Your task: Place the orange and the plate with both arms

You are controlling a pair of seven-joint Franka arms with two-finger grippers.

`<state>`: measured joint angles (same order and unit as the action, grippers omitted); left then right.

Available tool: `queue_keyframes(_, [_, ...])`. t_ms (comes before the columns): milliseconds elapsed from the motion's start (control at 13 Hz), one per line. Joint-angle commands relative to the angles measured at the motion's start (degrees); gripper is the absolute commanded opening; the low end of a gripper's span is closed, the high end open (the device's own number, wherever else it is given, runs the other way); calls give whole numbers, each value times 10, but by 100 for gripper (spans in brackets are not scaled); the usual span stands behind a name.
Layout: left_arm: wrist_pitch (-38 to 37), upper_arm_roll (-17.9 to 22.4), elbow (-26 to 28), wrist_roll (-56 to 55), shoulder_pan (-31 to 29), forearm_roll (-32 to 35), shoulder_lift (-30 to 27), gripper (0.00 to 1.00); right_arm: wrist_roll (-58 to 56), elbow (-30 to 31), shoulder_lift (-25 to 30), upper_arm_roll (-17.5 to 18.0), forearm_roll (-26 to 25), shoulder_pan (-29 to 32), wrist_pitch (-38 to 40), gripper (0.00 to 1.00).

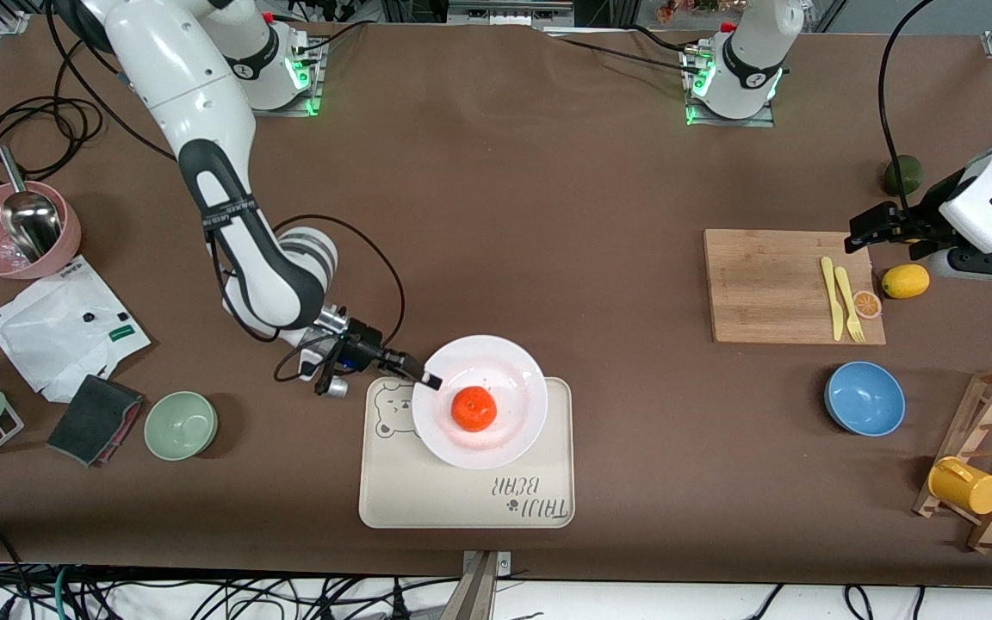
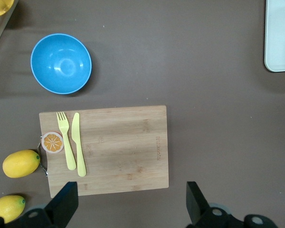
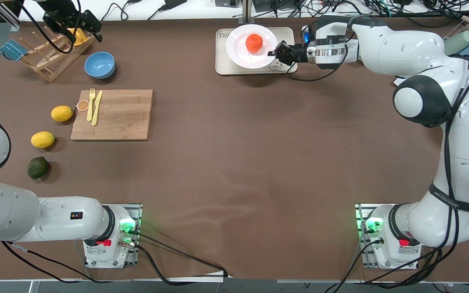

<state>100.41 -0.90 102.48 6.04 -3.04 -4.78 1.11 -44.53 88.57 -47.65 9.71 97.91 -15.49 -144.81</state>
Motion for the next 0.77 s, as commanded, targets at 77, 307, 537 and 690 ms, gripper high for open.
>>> queue_keyframes(77, [-4, -2, -18, 13, 1, 3, 8, 100, 8, -108, -78, -7, 4, -1, -4, 0])
queue_keyframes(307, [-4, -2, -18, 13, 1, 3, 8, 100, 8, -132, -103, -21, 3, -3, -4, 0])
queue_keyframes(537, [-4, -2, -18, 12, 2, 3, 8, 100, 8, -136, -112, -22, 3, -4, -5, 0])
queue_keyframes(690, [-4, -2, -18, 12, 1, 3, 8, 100, 8, -136, -116, -22, 3, -5, -4, 0])
